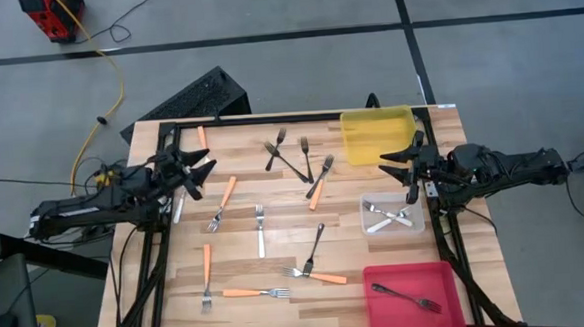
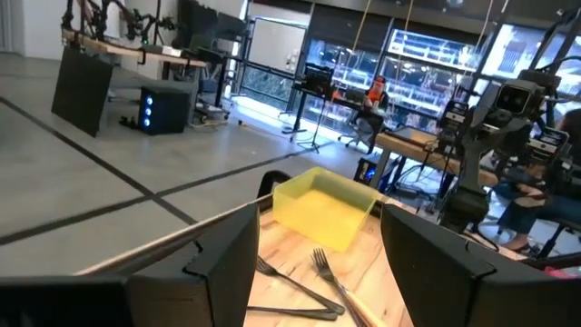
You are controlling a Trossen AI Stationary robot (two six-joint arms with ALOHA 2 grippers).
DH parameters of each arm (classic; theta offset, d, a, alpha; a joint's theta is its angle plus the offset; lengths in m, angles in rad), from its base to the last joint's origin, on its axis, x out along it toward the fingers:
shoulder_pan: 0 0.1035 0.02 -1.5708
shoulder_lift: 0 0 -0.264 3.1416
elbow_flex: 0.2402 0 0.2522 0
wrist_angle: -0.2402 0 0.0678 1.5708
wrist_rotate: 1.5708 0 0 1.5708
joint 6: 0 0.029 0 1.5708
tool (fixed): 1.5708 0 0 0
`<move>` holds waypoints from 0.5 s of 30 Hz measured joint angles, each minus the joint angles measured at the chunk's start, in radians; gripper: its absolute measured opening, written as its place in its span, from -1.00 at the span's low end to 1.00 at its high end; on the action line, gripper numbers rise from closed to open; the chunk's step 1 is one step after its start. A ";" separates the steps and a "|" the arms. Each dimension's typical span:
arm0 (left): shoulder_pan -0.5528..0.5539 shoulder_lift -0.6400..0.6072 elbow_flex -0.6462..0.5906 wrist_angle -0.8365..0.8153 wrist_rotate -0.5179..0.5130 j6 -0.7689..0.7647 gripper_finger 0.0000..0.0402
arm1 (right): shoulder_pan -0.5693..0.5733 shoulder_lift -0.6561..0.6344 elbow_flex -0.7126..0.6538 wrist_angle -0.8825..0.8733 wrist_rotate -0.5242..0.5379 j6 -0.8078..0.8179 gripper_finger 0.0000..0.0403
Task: Sort silverware by color (type)
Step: Put the orange fork into the yellow bin
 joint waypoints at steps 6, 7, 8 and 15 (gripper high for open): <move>0.000 0.000 -0.029 0.012 -0.001 -0.049 0.07 | 0.000 0.000 0.000 0.000 0.000 0.000 -0.23; 0.000 0.000 -0.029 0.012 -0.001 -0.054 0.07 | 0.000 0.000 0.000 0.000 0.000 0.000 -0.23; 0.000 0.000 -0.029 0.013 -0.001 -0.057 0.07 | 0.000 0.000 0.000 0.000 0.000 0.000 -0.23; 0.000 0.001 -0.032 0.019 -0.001 -0.068 0.07 | 0.000 0.000 0.000 0.000 0.000 0.001 -0.23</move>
